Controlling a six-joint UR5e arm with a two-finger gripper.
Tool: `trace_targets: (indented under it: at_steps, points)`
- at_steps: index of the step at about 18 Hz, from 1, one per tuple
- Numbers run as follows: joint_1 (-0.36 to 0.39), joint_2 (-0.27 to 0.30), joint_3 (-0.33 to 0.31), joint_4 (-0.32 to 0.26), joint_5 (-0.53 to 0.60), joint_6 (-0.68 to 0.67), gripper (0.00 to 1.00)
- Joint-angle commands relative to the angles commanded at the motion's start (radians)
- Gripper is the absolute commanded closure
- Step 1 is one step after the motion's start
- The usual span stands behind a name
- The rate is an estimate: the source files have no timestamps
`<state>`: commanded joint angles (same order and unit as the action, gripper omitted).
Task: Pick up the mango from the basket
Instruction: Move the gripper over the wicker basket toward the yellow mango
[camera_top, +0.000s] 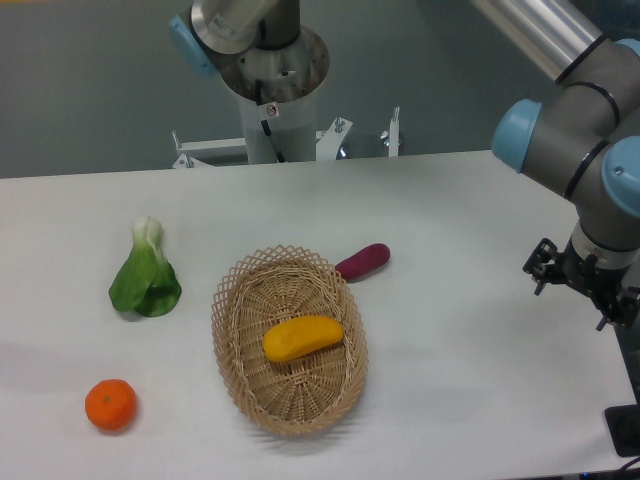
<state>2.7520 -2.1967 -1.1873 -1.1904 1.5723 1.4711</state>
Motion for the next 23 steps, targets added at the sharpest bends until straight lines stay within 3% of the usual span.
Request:
trace_targets:
  at_steps: [6, 10, 13, 15, 18, 23]
  points:
    - [-0.029, 0.014, -0.034, 0.017, -0.011, -0.035, 0.0]
    - [-0.089, 0.018, -0.047, 0.023, -0.006, -0.205, 0.0]
    - [-0.139, 0.061, -0.115, 0.021, -0.015, -0.233, 0.0]
    - [-0.178, 0.097, -0.194, 0.032, -0.015, -0.242, 0.0]
    - [-0.242, 0.121, -0.262, 0.087, -0.018, -0.242, 0.0]
    - [-0.351, 0.161, -0.339, 0.091, -0.02, -0.245, 0.0]
